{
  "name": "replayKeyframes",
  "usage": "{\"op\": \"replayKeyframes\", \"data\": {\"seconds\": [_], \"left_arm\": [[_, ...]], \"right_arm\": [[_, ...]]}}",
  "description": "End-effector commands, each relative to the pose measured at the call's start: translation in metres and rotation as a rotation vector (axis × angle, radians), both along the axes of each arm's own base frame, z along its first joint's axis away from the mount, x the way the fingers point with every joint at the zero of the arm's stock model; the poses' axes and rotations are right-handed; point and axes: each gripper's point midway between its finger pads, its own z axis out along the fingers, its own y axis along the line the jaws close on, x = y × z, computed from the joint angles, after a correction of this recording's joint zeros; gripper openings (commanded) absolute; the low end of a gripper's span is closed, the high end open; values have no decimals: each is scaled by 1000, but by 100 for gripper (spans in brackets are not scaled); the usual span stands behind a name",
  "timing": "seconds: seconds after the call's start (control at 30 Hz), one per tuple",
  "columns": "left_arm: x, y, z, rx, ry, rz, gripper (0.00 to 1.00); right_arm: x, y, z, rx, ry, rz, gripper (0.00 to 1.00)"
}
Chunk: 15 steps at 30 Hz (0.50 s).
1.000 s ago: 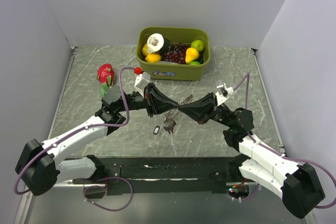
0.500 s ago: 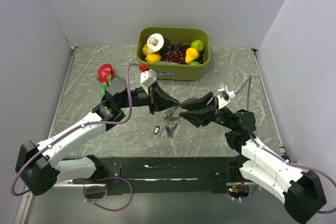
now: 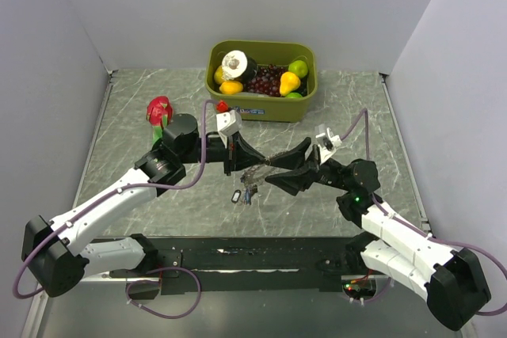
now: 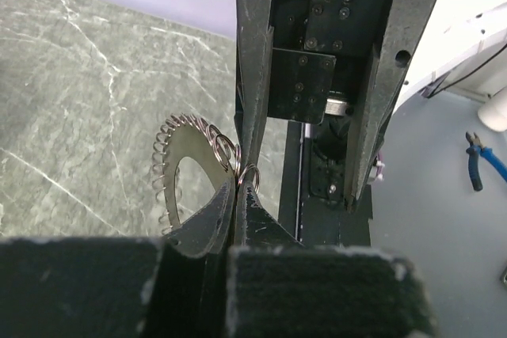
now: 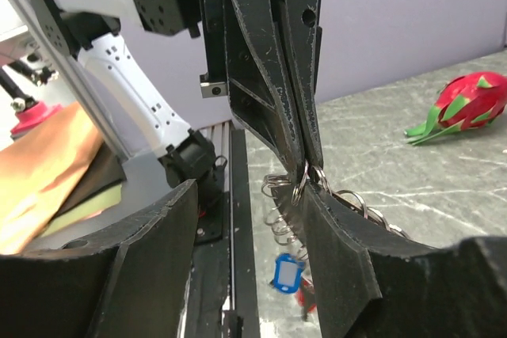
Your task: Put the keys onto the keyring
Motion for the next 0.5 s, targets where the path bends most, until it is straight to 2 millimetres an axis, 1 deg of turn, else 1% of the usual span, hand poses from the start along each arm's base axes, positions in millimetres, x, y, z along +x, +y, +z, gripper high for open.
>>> {"op": "replayKeyframes", "data": {"seconds": [0.0,0.2,0.3,0.33,0.43,0.47], "left_arm": [[-28,2,35,-55,-121,-109,1],[-35,4,32,-47,-144,-141,1],[-39,5,30,-41,-153,-161,1],[-41,6,30,-40,-155,-168,1],[-44,6,27,-32,-164,-184,1],[-45,7,26,-32,-166,-187,1]], "right_arm": [[2,-1,20,20,-105,-29,61],[-2,-1,18,-1,-147,-13,54],[-6,1,15,-22,-175,33,51],[-11,2,13,-33,-187,67,50],[-11,3,12,-43,-191,94,45],[-12,3,12,-44,-191,100,38]]}}
